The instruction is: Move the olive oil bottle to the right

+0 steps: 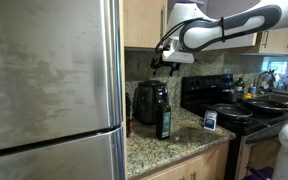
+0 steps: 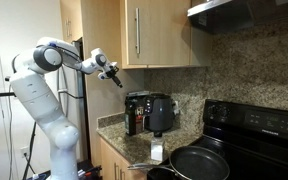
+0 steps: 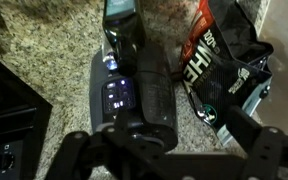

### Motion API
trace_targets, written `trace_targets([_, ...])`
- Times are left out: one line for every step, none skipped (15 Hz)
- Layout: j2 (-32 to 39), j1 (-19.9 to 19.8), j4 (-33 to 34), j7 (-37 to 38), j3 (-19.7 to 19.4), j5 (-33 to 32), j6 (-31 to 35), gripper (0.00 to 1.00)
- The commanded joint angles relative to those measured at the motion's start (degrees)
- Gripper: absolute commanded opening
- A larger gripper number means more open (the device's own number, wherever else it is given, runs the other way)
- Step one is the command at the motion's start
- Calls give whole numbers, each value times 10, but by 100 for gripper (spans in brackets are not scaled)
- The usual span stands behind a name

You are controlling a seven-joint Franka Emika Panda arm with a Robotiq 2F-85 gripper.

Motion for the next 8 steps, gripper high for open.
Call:
trace_targets([1, 0, -1, 13, 0, -13, 13, 100])
trace_targets([1, -2, -3, 19, 0, -17, 19, 100])
trace_targets([1, -2, -4, 21, 1, -18, 21, 100])
trace_targets([2, 3, 7, 15, 0, 2, -42, 100])
trace_targets([0, 5, 16, 29, 4, 15, -95, 100])
trace_targets([4, 11, 23, 26, 1, 31, -131, 100])
trace_targets([6, 9, 30, 42, 3, 36, -164, 100])
trace_targets([9, 17, 34, 33, -3, 50, -170, 100])
